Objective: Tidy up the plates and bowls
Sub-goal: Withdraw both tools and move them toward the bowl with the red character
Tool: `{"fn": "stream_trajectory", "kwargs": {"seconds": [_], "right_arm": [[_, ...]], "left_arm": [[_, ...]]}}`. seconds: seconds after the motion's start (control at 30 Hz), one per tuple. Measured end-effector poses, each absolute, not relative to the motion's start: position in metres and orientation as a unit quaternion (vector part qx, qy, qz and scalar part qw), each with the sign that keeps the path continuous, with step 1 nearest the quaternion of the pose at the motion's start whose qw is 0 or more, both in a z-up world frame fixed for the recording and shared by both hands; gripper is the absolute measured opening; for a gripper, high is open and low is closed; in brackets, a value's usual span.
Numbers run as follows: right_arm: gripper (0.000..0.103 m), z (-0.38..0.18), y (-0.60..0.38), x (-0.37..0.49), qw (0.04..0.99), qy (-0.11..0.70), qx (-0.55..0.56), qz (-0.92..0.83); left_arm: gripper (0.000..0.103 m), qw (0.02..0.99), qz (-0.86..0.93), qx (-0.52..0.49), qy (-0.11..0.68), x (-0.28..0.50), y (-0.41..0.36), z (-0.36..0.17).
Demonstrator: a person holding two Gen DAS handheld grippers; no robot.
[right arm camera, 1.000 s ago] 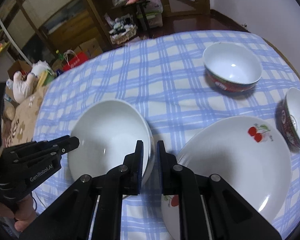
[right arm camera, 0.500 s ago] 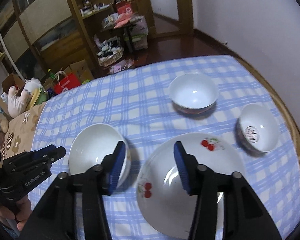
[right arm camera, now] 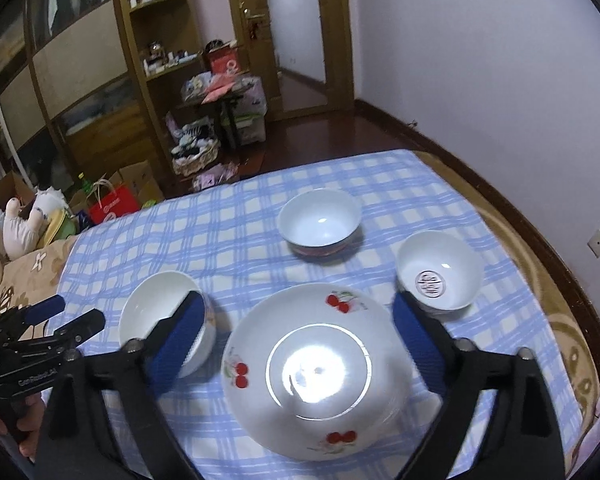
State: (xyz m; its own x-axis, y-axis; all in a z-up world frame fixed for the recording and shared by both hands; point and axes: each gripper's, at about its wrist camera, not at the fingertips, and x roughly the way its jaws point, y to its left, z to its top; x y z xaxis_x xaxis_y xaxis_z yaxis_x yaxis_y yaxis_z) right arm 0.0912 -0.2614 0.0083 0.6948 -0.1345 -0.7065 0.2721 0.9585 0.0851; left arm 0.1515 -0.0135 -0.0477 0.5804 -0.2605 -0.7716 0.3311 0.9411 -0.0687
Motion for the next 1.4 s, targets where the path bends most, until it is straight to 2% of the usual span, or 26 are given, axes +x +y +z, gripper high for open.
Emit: {"fn": "stream_trajectory", "kwargs": {"seconds": [0.47,0.87,1.07,1.4], "right_arm": [[0.103,0.027,-0.288,0.054,0.928,0.340,0.089,-0.123],[0.103,0.010,-0.299,0.040,0.935,0.314,0.076,-0.146],[0.103,0.010,-0.303,0.041,0.936,0.311,0.068,-0.150],[0.103,0.024,-0.326,0.071,0.934,0.324,0.080,-0.131]], "left_arm": [[0.087,0.908,-0.157,0.042,0.386,0.125,-0.015,-0.029],[0.087,0.910,-0.164,0.064,0.374,0.120,-0.032,-0.031],[0.087,0.910,-0.178,0.058,0.371,0.124,-0.043,-0.027],[0.087,0.911,-0.196,0.061,0.357,0.148,-0.084,0.010]]}}
